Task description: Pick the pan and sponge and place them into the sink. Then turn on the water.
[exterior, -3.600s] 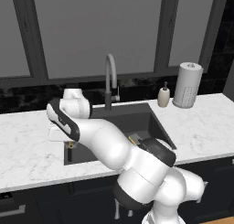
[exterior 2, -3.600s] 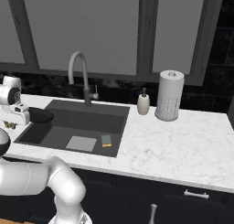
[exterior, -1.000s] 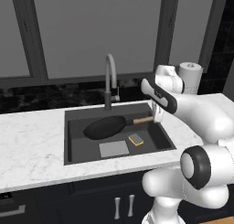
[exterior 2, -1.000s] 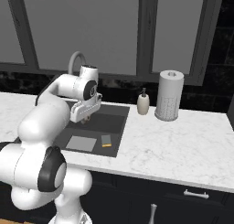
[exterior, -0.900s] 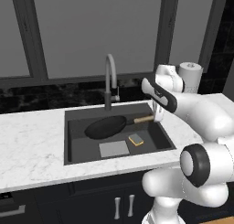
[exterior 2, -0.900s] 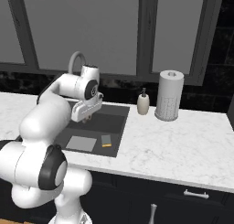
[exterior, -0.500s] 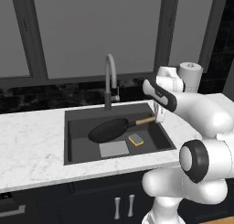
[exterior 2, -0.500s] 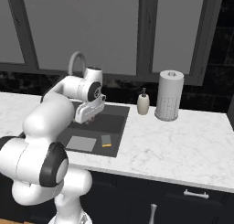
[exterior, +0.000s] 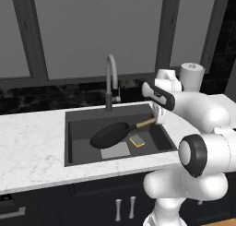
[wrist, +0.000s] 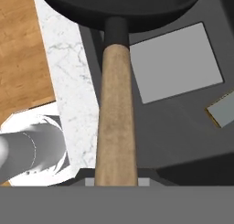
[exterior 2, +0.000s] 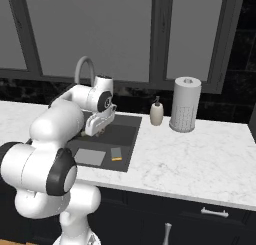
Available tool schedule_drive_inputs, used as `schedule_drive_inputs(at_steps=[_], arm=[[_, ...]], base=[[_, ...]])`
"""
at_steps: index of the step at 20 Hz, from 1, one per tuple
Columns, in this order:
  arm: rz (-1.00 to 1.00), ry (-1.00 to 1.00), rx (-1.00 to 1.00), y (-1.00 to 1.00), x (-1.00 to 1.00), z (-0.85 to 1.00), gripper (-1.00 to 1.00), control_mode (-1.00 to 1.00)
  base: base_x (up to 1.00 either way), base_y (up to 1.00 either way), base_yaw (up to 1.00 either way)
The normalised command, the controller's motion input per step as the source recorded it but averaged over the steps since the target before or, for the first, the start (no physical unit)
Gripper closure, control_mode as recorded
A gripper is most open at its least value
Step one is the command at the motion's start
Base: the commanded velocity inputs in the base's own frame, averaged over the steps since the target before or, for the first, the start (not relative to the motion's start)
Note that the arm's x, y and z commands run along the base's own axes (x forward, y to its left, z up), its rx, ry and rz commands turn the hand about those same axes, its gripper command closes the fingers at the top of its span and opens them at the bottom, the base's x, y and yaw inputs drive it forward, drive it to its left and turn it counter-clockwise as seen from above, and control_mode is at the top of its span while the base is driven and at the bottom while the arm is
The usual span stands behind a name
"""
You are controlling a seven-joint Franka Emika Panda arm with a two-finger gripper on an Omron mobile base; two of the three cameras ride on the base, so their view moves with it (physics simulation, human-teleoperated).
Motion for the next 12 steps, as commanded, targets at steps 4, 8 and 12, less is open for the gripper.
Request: schedule_drive_inputs(at_steps=[4, 8, 12], arm=[[0.05, 0.0, 0.0, 0.0, 0.31, -0.2, 1.0, -1.0], [0.03, -0.04, 0.0, 0.0, 0.29, -0.31, 1.0, -1.0], [0.01, -0.08, 0.0, 0.0, 0.26, -0.29, 1.0, -1.0]], base=[[0.0, 0.0, 0.0], [0.0, 0.0, 0.0], [0.0, 0.0, 0.0]])
